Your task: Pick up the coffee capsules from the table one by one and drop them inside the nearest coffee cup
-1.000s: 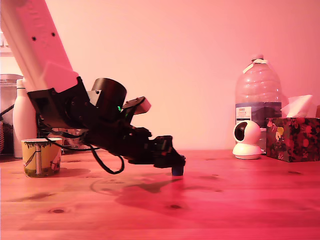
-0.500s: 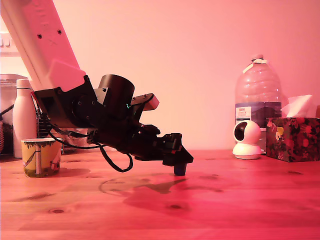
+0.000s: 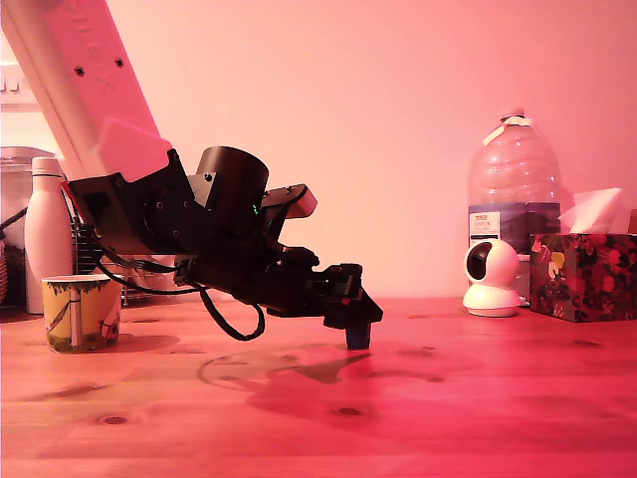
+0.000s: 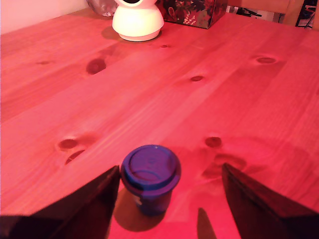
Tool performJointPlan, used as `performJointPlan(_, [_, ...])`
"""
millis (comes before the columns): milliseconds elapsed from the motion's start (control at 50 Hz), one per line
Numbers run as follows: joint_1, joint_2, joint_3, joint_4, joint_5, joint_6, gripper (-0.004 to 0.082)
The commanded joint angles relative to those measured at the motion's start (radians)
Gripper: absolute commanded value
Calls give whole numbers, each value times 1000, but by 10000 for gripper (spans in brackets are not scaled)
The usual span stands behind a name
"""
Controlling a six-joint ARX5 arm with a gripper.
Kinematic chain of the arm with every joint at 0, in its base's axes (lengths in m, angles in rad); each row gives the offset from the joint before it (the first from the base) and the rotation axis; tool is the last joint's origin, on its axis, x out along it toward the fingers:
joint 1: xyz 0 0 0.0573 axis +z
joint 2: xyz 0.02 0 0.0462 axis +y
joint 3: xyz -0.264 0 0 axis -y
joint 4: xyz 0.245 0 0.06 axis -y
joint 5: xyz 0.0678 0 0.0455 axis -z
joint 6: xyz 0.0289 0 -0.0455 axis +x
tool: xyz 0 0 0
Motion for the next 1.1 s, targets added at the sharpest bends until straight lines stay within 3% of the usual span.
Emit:
performJointPlan(0, [-8,27,-5,-2,-13,-5,564])
performJointPlan(140, [-10,27,-2,-24,-32,-32,564])
performJointPlan(240, [-13,27,-2,-30,-66,-76,564])
performJointPlan(360, [-21,27,1,-27,-108,-94,564])
performJointPlan(380, [-22,27,2,-27,-111,-125,564])
performJointPlan(660, [-41,41,49,-101,-186,-194,564])
performJointPlan(1080, [-63,46,94,-188,-244,-224,564])
